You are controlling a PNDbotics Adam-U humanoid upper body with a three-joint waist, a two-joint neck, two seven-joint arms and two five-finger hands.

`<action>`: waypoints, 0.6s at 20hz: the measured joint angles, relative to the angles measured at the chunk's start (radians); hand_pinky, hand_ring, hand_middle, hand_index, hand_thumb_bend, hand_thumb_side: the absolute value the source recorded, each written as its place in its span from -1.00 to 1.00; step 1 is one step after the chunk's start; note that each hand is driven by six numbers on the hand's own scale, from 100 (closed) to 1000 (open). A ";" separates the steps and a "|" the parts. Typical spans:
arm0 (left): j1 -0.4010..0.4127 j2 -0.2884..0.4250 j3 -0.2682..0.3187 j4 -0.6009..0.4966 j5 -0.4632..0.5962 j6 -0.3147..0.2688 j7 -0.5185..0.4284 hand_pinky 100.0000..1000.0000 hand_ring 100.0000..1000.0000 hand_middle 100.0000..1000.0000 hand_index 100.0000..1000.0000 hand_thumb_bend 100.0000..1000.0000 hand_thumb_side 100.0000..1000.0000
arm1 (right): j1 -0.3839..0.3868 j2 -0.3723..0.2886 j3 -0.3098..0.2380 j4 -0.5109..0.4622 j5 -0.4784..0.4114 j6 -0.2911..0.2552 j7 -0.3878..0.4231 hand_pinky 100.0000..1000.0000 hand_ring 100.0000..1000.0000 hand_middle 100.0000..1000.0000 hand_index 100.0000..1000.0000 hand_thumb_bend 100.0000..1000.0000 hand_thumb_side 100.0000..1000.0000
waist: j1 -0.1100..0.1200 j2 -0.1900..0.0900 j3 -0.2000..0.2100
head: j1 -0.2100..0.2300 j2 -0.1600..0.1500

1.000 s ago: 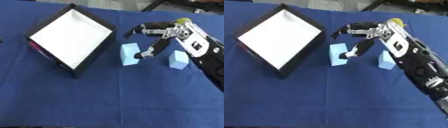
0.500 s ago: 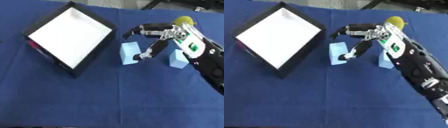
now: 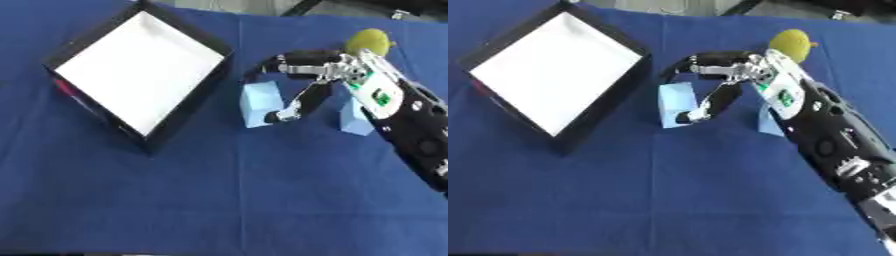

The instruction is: Pick up objects on the table and place them in the box.

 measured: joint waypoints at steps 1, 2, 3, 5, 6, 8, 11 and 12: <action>0.000 0.000 0.000 0.000 0.000 0.000 0.000 0.02 0.53 0.41 0.26 -1.00 0.23 | 0.000 0.001 -0.001 0.004 0.010 -0.003 -0.003 1.00 0.88 0.64 0.92 -0.22 0.21 | 0.000 0.001 0.001 | 0.000 0.000; 0.000 0.000 0.000 0.000 0.000 0.000 0.000 0.02 0.53 0.41 0.26 -1.00 0.23 | 0.000 0.001 -0.002 0.009 0.020 -0.007 -0.007 1.00 0.88 0.64 0.92 -0.22 0.20 | 0.000 0.001 0.001 | 0.000 0.000; 0.000 0.000 0.000 0.000 0.000 0.000 0.000 0.02 0.53 0.41 0.26 -1.00 0.23 | 0.000 0.002 -0.002 0.013 0.030 -0.010 -0.010 1.00 0.87 0.62 0.92 -0.22 0.18 | 0.000 0.001 0.002 | 0.000 0.000; 0.000 0.000 0.000 0.000 0.000 -0.001 -0.001 0.02 0.53 0.41 0.25 -1.00 0.23 | 0.000 0.006 -0.004 0.024 0.047 -0.016 -0.016 1.00 0.86 0.62 0.92 -0.22 0.14 | 0.000 0.002 0.003 | 0.000 0.000; 0.000 0.000 0.000 0.000 0.000 -0.001 -0.001 0.02 0.52 0.40 0.25 -1.00 0.24 | 0.000 0.007 -0.005 0.029 0.054 -0.018 -0.018 1.00 0.86 0.61 0.91 -0.21 0.11 | 0.000 0.003 0.003 | 0.000 0.000; 0.000 -0.001 0.000 0.000 0.000 -0.001 -0.003 0.02 0.52 0.40 0.25 -1.00 0.23 | 0.000 0.010 -0.008 0.038 0.065 -0.021 -0.021 1.00 0.84 0.58 0.91 -0.21 0.06 | 0.000 0.006 0.005 | -0.002 0.000; 0.000 -0.002 0.000 0.000 -0.002 -0.002 -0.007 0.02 0.52 0.40 0.24 -1.00 0.23 | 0.000 0.020 -0.010 0.049 0.081 -0.021 -0.021 1.00 0.77 0.46 0.88 -0.21 -0.05 | 0.000 0.009 0.008 | -0.007 0.000; 0.000 -0.003 0.000 0.000 -0.003 -0.003 -0.008 0.02 0.52 0.40 0.24 -1.00 0.23 | 0.000 0.023 -0.012 0.052 0.083 -0.021 -0.021 1.00 0.73 0.39 0.85 -0.21 -0.10 | 0.000 0.012 0.009 | -0.008 0.000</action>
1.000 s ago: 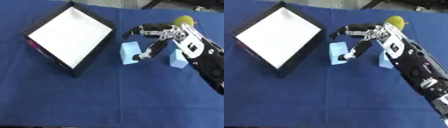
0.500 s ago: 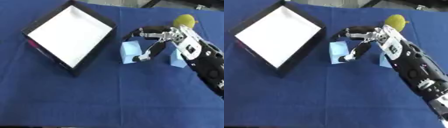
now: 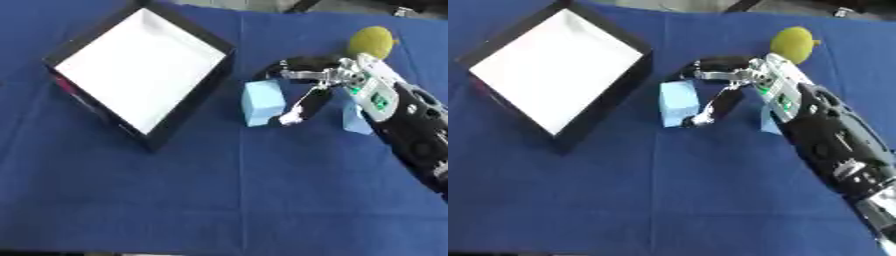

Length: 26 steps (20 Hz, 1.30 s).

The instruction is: Pick up objects on the table and place them in the box.

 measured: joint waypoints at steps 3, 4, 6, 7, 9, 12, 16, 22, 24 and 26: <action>-0.001 -0.005 0.000 0.000 -0.002 -0.002 -0.002 0.02 0.52 0.39 0.23 -1.00 0.23 | -0.002 0.004 -0.012 0.005 0.005 0.000 0.000 1.00 0.62 0.12 0.73 -0.21 -0.19 | 0.000 0.002 0.003 | -0.001 0.000; -0.001 -0.005 0.000 0.000 -0.003 -0.002 -0.003 0.02 0.52 0.39 0.23 -1.00 0.23 | -0.002 0.007 -0.015 0.007 0.005 0.001 0.001 1.00 0.59 0.07 0.69 -0.30 -0.21 | 0.000 0.002 0.003 | -0.001 0.000; -0.001 -0.005 0.000 0.000 -0.004 -0.002 -0.005 0.02 0.52 0.39 0.23 -1.00 0.23 | -0.007 0.011 -0.021 0.012 0.004 0.003 0.003 1.00 0.53 -0.05 0.57 -0.51 -0.31 | 0.000 0.002 0.003 | -0.002 0.000; -0.001 -0.005 0.000 0.000 -0.004 -0.002 -0.006 0.02 0.52 0.39 0.23 -1.00 0.23 | -0.010 0.013 -0.023 0.015 -0.002 0.005 0.005 1.00 0.50 -0.09 0.52 -0.59 -0.32 | 0.000 0.002 0.003 | -0.003 0.000; -0.001 -0.005 0.000 0.000 -0.004 -0.002 -0.007 0.02 0.51 0.39 0.22 -1.00 0.23 | -0.010 0.014 -0.028 0.017 -0.025 0.010 0.010 1.00 0.47 -0.14 0.46 -0.68 -0.33 | 0.000 0.002 0.003 | -0.004 0.000; -0.001 -0.005 -0.001 0.000 -0.005 -0.002 -0.008 0.02 0.51 0.38 0.22 -1.00 0.23 | -0.009 0.012 -0.029 0.010 -0.076 0.022 0.022 1.00 0.33 -0.28 0.27 -1.00 -0.31 | 0.000 0.002 0.001 | -0.003 0.000; 0.002 -0.005 -0.001 0.000 -0.005 -0.002 -0.010 0.01 0.50 0.37 0.21 -1.00 0.23 | -0.014 -0.014 -0.011 -0.042 -0.178 0.046 0.046 1.00 0.16 -0.41 0.12 -1.00 -0.40 | 0.000 0.002 -0.004 | 0.002 0.000; 0.005 -0.004 -0.001 0.000 -0.005 -0.004 -0.008 0.01 0.50 0.37 0.21 -1.00 0.22 | -0.076 -0.092 -0.002 -0.155 -0.401 0.087 0.087 1.00 0.07 -0.45 0.08 -1.00 -0.51 | 0.000 0.001 -0.008 | 0.010 0.000; 0.007 -0.004 -0.001 0.000 -0.005 -0.004 -0.008 0.01 0.50 0.37 0.21 -1.00 0.22 | -0.080 -0.106 -0.006 -0.176 -0.446 0.105 0.105 1.00 0.07 -0.45 0.08 -1.00 -0.51 | 0.000 0.001 -0.009 | 0.010 0.000; 0.007 -0.004 -0.001 0.000 -0.005 -0.004 -0.008 0.02 0.50 0.37 0.21 -1.00 0.21 | -0.080 -0.113 -0.007 -0.188 -0.472 0.119 0.119 0.94 -0.05 -0.51 0.04 -1.00 -0.70 | 0.000 0.001 -0.009 | 0.010 0.000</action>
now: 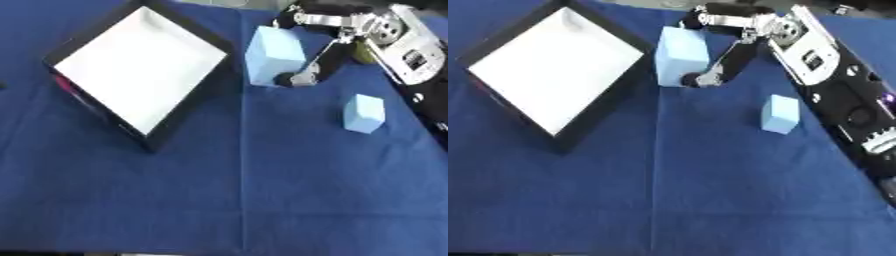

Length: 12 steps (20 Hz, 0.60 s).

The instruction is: Pick up objects on the table and place them in the box.

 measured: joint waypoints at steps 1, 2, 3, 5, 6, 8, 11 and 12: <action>0.001 0.000 0.000 0.000 0.000 0.000 0.000 0.02 0.50 0.38 0.21 -1.00 0.21 | 0.000 -0.002 -0.002 -0.005 -0.009 0.004 0.004 0.92 -0.06 -0.51 0.03 -1.00 -0.70 | 0.000 0.000 0.001 | -0.001 0.000; 0.003 0.000 0.001 0.000 0.001 -0.002 0.002 0.02 0.51 0.38 0.21 -1.00 0.21 | -0.007 -0.001 -0.009 -0.013 -0.018 0.003 0.003 0.91 -0.06 -0.51 0.03 -1.00 -0.70 | 0.003 0.000 0.007 | -0.002 0.000; 0.008 0.000 0.002 0.001 0.001 -0.004 0.004 0.02 0.51 0.38 0.21 -1.00 0.21 | -0.025 0.008 -0.022 -0.025 -0.029 0.000 0.000 0.90 -0.05 -0.51 0.03 -1.00 -0.69 | 0.008 0.000 0.011 | -0.006 0.000; 0.012 0.000 0.006 0.001 0.003 -0.009 0.009 0.02 0.51 0.38 0.21 -1.00 0.21 | -0.077 0.035 -0.054 -0.040 -0.058 -0.009 -0.009 0.88 -0.05 -0.51 0.03 -1.00 -0.69 | 0.016 0.000 0.011 | -0.014 0.000; 0.012 -0.001 0.009 0.001 0.003 -0.010 0.012 0.02 0.51 0.38 0.21 -1.00 0.21 | -0.102 0.049 -0.066 -0.038 -0.072 -0.012 -0.012 0.87 -0.06 -0.50 0.02 -1.00 -0.05 | 0.016 0.000 0.012 | -0.019 0.000; 0.015 -0.001 0.016 0.005 0.003 -0.012 0.019 0.02 0.51 0.38 0.21 -1.00 0.21 | -0.155 0.078 -0.087 -0.019 -0.095 -0.015 -0.015 0.86 -0.05 -0.51 0.04 -1.00 -0.72 | 0.016 0.000 0.018 | -0.028 0.000; 0.018 -0.005 0.026 0.006 0.003 -0.014 0.028 0.02 0.51 0.38 0.22 -1.00 0.22 | -0.229 0.135 -0.129 0.040 -0.101 -0.018 -0.018 0.84 -0.05 -0.51 0.06 -1.00 -0.72 | 0.016 0.000 0.028 | -0.043 0.000; 0.019 -0.008 0.026 0.006 0.003 -0.014 0.030 0.02 0.51 0.38 0.21 -1.00 0.22 | -0.254 0.154 -0.141 0.064 -0.095 -0.019 -0.019 0.82 -0.06 -0.51 0.04 -1.00 -0.70 | 0.016 0.000 0.033 | -0.048 0.000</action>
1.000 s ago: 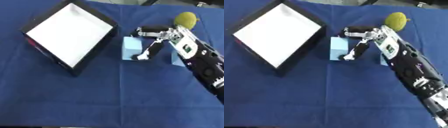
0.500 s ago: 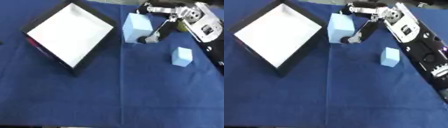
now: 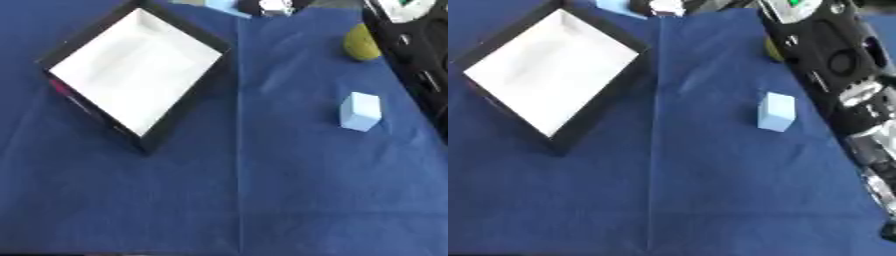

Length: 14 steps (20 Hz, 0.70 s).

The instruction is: Pick up objects on the table and place them in the box.

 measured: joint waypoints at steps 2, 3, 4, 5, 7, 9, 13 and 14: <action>0.000 -0.002 0.001 0.000 -0.001 0.000 0.000 0.02 0.51 0.38 0.21 -1.00 0.22 | -0.043 0.040 -0.020 0.051 0.022 -0.008 -0.008 0.80 -0.05 -0.51 0.05 -1.00 -0.69 | 0.000 0.000 0.009 | -0.011 0.000; 0.000 -0.002 0.001 0.000 -0.002 0.000 0.000 0.02 0.51 0.38 0.21 -1.00 0.22 | -0.061 0.056 -0.029 0.077 0.037 -0.015 -0.015 0.76 -0.05 -0.50 0.04 -1.00 -0.65 | 0.000 0.000 0.012 | -0.016 0.000; 0.000 -0.002 0.001 0.000 -0.003 0.000 0.000 0.02 0.51 0.38 0.21 -1.00 0.22 | -0.077 0.070 -0.037 0.103 0.051 -0.024 -0.024 0.74 -0.04 -0.49 0.04 -1.00 -0.61 | 0.000 0.000 0.014 | -0.021 0.000; 0.000 -0.002 0.001 0.000 -0.004 0.000 0.000 0.02 0.51 0.38 0.21 -1.00 0.23 | -0.091 0.082 -0.044 0.128 0.067 -0.034 -0.034 0.72 -0.04 -0.48 0.04 -1.00 -0.58 | 0.000 0.000 0.016 | -0.026 0.000; -0.001 -0.002 0.001 0.000 -0.006 0.004 -0.001 0.01 0.52 0.38 0.21 -1.00 0.23 | -0.114 0.104 -0.056 0.179 0.099 -0.057 -0.057 0.70 -0.02 -0.47 0.05 -1.00 -0.52 | -0.002 0.000 0.023 | -0.033 0.000; -0.003 -0.002 0.001 0.000 -0.012 0.010 0.001 0.01 0.52 0.40 0.23 -1.00 0.26 | -0.124 0.123 -0.066 0.229 0.132 -0.080 -0.080 0.68 -0.01 -0.45 0.06 -1.00 -0.48 | -0.007 0.001 0.029 | -0.038 0.000; 0.002 -0.011 0.034 0.011 -0.003 0.032 0.032 0.02 0.57 0.45 0.33 -1.00 0.26 | -0.121 0.151 -0.089 0.310 0.199 -0.133 -0.133 0.71 -0.01 -0.45 0.06 -1.00 -0.48 | -0.012 0.001 0.047 | -0.046 0.000; 0.005 -0.012 0.050 0.013 0.003 0.033 0.046 0.02 0.58 0.46 0.35 -1.00 0.25 | -0.115 0.157 -0.092 0.326 0.217 -0.143 -0.143 0.72 -0.02 -0.45 0.06 -1.00 -0.49 | -0.012 0.001 0.051 | -0.050 0.000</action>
